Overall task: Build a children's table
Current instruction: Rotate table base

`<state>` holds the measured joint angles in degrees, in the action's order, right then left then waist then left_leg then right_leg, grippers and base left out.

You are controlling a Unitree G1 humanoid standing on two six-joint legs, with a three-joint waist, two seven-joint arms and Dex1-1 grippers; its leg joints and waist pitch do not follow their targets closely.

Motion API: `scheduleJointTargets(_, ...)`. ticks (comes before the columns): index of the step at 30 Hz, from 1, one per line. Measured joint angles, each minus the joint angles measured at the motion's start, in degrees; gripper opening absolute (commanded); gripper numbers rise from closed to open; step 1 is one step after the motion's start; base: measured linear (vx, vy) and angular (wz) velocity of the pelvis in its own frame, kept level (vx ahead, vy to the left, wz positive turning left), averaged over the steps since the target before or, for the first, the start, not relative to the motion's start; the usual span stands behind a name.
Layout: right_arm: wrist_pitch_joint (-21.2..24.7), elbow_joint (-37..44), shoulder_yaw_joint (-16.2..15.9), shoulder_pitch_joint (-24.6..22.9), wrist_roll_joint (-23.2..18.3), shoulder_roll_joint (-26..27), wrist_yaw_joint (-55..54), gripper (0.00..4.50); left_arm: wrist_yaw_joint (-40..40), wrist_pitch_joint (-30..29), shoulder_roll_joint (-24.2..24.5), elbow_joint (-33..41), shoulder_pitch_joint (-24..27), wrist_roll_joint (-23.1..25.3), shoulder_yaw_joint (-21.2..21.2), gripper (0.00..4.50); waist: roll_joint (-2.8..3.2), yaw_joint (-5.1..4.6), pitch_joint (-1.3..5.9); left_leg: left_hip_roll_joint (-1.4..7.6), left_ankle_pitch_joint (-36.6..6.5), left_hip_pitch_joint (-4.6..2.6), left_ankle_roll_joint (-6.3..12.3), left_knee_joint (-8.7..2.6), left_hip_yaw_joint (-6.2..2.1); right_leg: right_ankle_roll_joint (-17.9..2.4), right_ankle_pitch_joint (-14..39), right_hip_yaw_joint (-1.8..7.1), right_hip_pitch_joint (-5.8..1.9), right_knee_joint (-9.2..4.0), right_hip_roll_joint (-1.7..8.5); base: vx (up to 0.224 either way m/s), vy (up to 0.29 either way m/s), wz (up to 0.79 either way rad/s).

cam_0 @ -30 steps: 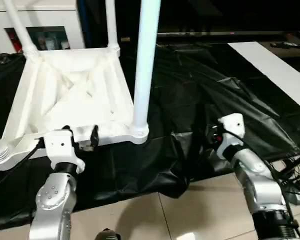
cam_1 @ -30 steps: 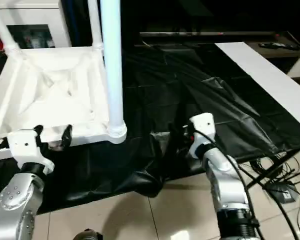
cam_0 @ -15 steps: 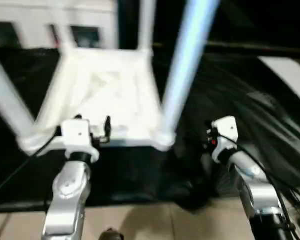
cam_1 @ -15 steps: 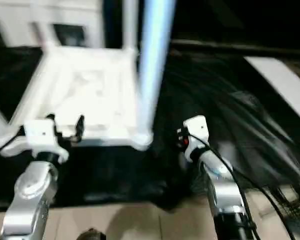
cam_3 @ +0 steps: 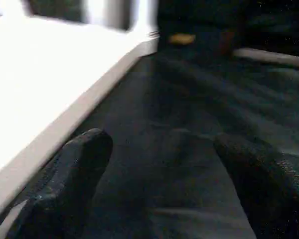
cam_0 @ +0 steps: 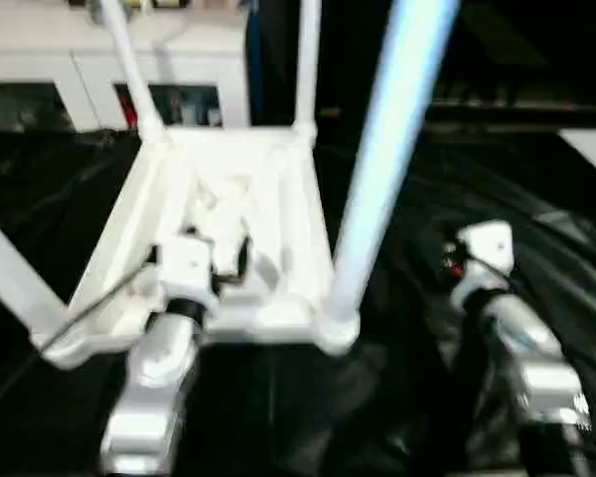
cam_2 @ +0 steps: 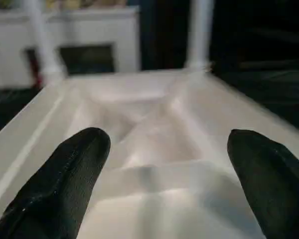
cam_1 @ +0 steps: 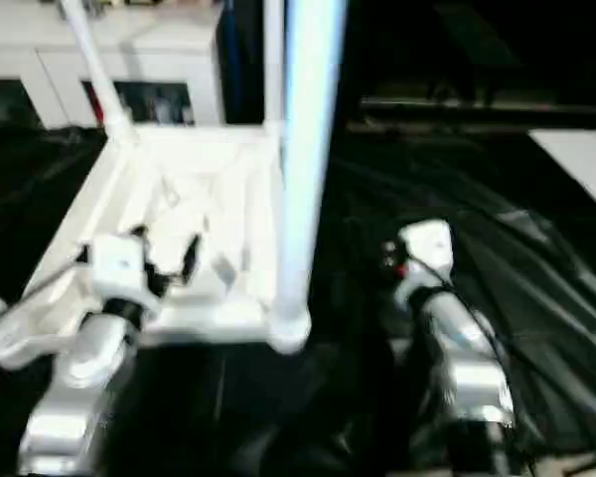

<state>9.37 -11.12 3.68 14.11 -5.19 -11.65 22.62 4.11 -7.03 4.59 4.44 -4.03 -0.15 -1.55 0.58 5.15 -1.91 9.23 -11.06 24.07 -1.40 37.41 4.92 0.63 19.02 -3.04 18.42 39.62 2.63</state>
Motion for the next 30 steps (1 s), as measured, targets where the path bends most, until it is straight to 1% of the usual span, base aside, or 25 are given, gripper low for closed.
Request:
scheduleJointTargets(1,0.0,-0.1,-0.7,0.5,0.2,-0.1,0.3,4.00,-0.4,-0.1,0.2,-0.5,0.0,0.0,-0.9,4.39,-0.46,0.00,0.03,-0.94,0.0,0.10,0.01,0.00,-0.49,0.7,-0.3,1.39,1.23,0.17,1.00,-0.021,0.075,-0.16)
scheduleJointTargets(2,-0.2,-0.1,-0.9,0.6,0.4,-0.2,0.4,4.00,-0.9,-0.1,0.3,-0.6,0.0,0.0,-1.3,4.39,-0.76,-0.02,0.00,-1.58,0.0,0.15,0.00,-0.02,-0.79,2.2,-0.6,2.35,1.70,0.02,1.54,-0.050,0.064,-0.15)
scheduleJointTargets(3,-0.5,-0.6,-0.9,0.6,0.8,-0.6,0.3,4.00,-1.2,-0.2,0.3,-0.5,-0.2,0.1,-1.3,4.39,-0.77,0.03,0.03,-1.69,0.0,0.23,-0.02,-0.11,-0.67,2.2,-0.7,2.28,1.47,0.05,1.59,-0.050,0.064,-0.15)
scheduleJointTargets(4,-0.8,-1.4,-0.8,0.6,1.2,-1.0,0.3,4.00,-1.5,-0.2,0.0,-0.5,-0.6,0.3,-1.1,4.39,-0.81,-0.01,0.01,-1.47,0.4,0.26,-0.67,-0.62,-0.41,2.1,-1.0,1.99,1.47,-0.26,1.53,-0.053,0.011,0.01)
scheduleJointTargets(5,-0.9,-2.1,-0.8,0.8,1.3,-0.9,0.2,4.00,-1.6,-0.3,0.0,-0.5,-0.8,0.5,-0.7,4.39,-0.60,-0.26,-0.03,-1.29,0.4,0.41,-0.50,-0.94,-0.74,0.9,-1.2,0.97,1.16,-0.87,1.34,-0.066,-0.046,0.18)
scheduleJointTargets(6,-0.9,-3.3,-0.8,1.4,1.3,-0.5,0.2,4.00,-1.7,-0.4,0.0,-0.6,-1.0,0.5,-0.3,4.39,-0.42,-0.87,-0.16,-1.01,0.7,0.56,-0.49,-1.07,-1.72,-0.3,-1.5,-0.47,0.65,-1.50,1.15,-0.066,-0.046,0.18)
scheduleJointTargets(7,-0.9,-4.5,-1.0,2.5,1.3,0.4,0.0,4.00,-1.8,-0.4,0.2,-0.7,-1.2,0.6,-0.2,4.39,0.02,-2.00,-0.38,-0.84,1.1,0.66,-0.55,-1.22,-3.61,-5.3,-1.0,-2.40,0.45,-1.05,0.60,-0.085,-0.069,0.33)
scheduleJointTargets(8,-0.9,-5.2,-1.0,3.5,1.2,1.4,-0.3,4.00,-1.9,-0.7,0.2,-0.8,-1.3,0.5,-0.5,4.39,0.09,-2.59,-0.43,-1.13,1.4,0.63,-0.64,-1.27,-4.94,-9.1,0.0,-2.99,0.62,0.21,0.24,-0.115,-0.078,0.30)
scheduleJointTargets(9,-0.9,-5.6,-1.0,4.6,1.0,2.2,-0.8,4.00,-2.1,-1.3,0.3,-1.0,-1.5,0.6,-0.9,4.39,-0.09,-2.76,-0.44,-1.03,1.6,0.40,-1.21,-1.30,-5.30,-10.2,0.5,-2.58,0.78,1.28,-0.08,-0.115,-0.078,0.30)
scheduleJointTargets(10,-1.0,-5.6,-1.0,5.8,0.6,2.5,-1.2,4.00,-2.7,-1.9,0.3,-1.3,-2.2,0.6,-1.6,4.39,-0.51,-2.59,-0.53,-0.99,1.9,0.22,-2.19,-1.55,-4.98,-9.1,0.9,-2.05,0.76,2.29,-0.07,-0.123,-0.131,0.21)
scheduleJointTargets(11,-1.0,-5.7,-0.9,6.3,0.5,2.2,-1.4,4.00,-2.7,-2.0,0.5,-1.4,-2.7,1.0,-1.6,4.39,-1.33,-2.05,-0.62,-0.92,1.9,0.00,-2.24,-1.94,-4.40,-6.0,0.6,-1.27,0.85,2.45,-0.01,-0.137,-0.187,0.24)
scheduleJointTargets(12,-1.1,-6.1,-0.9,6.5,0.5,1.5,-1.5,4.00,-2.7,-1.9,0.7,-1.4,-3.1,1.5,-1.4,4.39,-2.28,-1.31,-0.46,-0.80,1.6,-0.04,-2.32,-2.29,-3.47,-2.0,-0.2,-0.69,1.40,2.00,-0.02,-0.137,-0.187,0.24)
scheduleJointTargets(13,-1.1,-7.0,-0.7,6.6,0.6,0.6,-1.5,4.00,-2.7,-1.9,0.3,-1.4,-3.1,2.0,-0.9,4.39,-2.69,0.31,-0.67,-0.08,-0.4,-0.58,-1.34,-0.76,-1.56,-1.4,-0.4,-0.76,1.67,1.91,0.24,-0.141,-0.162,0.04)
scheduleJointTargets(14,-1.1,-7.8,-0.6,6.5,0.6,0.3,-1.4,4.00,-2.6,-1.9,0.4,-1.5,-2.9,2.2,-0.2,4.39,-2.59,1.39,-0.68,0.05,-0.8,-1.17,-0.88,0.35,-0.76,-1.4,-0.4,-0.77,1.45,1.84,0.57,-0.055,-0.103,-0.14)
scheduleJointTargets(15,-1.1,-8.1,-0.6,6.6,0.6,0.1,-1.2,4.00,-2.5,-1.9,0.3,-1.6,-3.0,2.3,0.4,4.39,-2.34,2.06,-0.64,0.02,-0.7,-1.90,-0.93,0.37,-0.16,-1.3,-0.4,-0.97,1.76,1.60,0.53,-0.055,-0.103,-0.14)
scheduleJointTargets(16,-1.2,-8.2,-0.3,6.7,0.6,0.1,-1.0,4.00,-2.5,-1.8,0.3,-1.6,-3.7,2.4,0.9,4.39,-1.74,2.40,-0.36,-0.08,-0.2,-2.88,-2.85,-1.63,0.70,-1.3,-1.0,-1.06,2.50,1.31,0.48,-0.038,-0.065,-0.02)
scheduleJointTargets(17,-1.2,-8.3,-0.4,6.7,0.6,0.2,-0.9,4.00,-2.5,-1.8,0.4,-1.6,-4.3,2.4,0.9,4.39,-1.96,2.50,-0.56,0.14,0.1,-2.84,-3.33,-2.43,1.47,-1.6,-2.5,-0.98,2.77,0.67,0.50,-0.085,-0.046,0.10)
scheduleJointTargets(18,-1.2,-8.5,-0.5,6.7,0.6,0.4,-0.9,4.00,-2.6,-2.0,0.5,-1.7,-4.4,2.7,1.0,4.39,-1.91,2.69,-0.55,0.51,0.3,-2.92,-3.37,-2.83,1.92,-1.8,-3.1,-0.99,2.90,0.09,0.38,-0.085,-0.046,0.10)
scheduleJointTargets(19,-1.3,-8.5,-0.9,6.8,0.7,0.6,-0.8,4.00,-2.5,-2.3,0.8,-2.1,-4.5,2.9,1.0,4.39,-1.77,2.82,-0.55,0.82,0.4,-2.88,-3.36,-3.07,2.20,-1.9,-3.7,-1.00,2.87,-0.58,0.17,-0.061,-0.017,0.01)
scheduleJointTargets(21,-1.3,-8.5,-0.9,6.8,0.8,0.8,-0.8,4.00,-2.4,-2.3,1.3,-2.6,-4.5,2.9,1.0,4.39,-1.74,2.99,-0.56,0.88,0.6,-2.78,-3.29,-3.19,2.21,-2.0,-4.1,-1.01,2.86,-0.96,0.09,0.000,0.000,0.00)
scheduleJointTargets(23,-1.4,-8.5,-1.0,6.8,0.7,0.8,-1.0,4.00,-2.0,-2.3,1.4,-3.4,-4.6,3.0,1.0,4.39,-1.48,3.04,-0.69,0.91,0.6,-2.79,-3.27,-3.22,2.32,-1.8,-4.6,-0.99,2.62,-1.66,0.09,0.000,0.000,0.00)
scheduleJointTargets(28,-1.4,-8.3,-1.0,6.0,0.5,1.4,-1.5,4.00,-1.2,-2.2,1.3,-3.4,-5.4,2.1,0.8,4.39,-1.31,2.74,-0.75,0.91,0.7,-2.66,-3.15,-3.23,2.87,-1.7,-5.4,-0.70,2.50,-2.63,0.22,0.000,0.000,0.00)
scheduleJointTargets(30,-1.4,-8.1,-1.0,5.8,0.5,1.4,-1.4,4.00,-0.5,-2.2,1.4,-3.4,-5.4,1.6,0.8,4.39,-1.31,2.70,-0.75,0.90,0.8,-2.64,-2.93,-3.23,3.15,-1.7,-5.4,-0.61,2.55,-2.66,0.30,0.000,0.000,0.00)
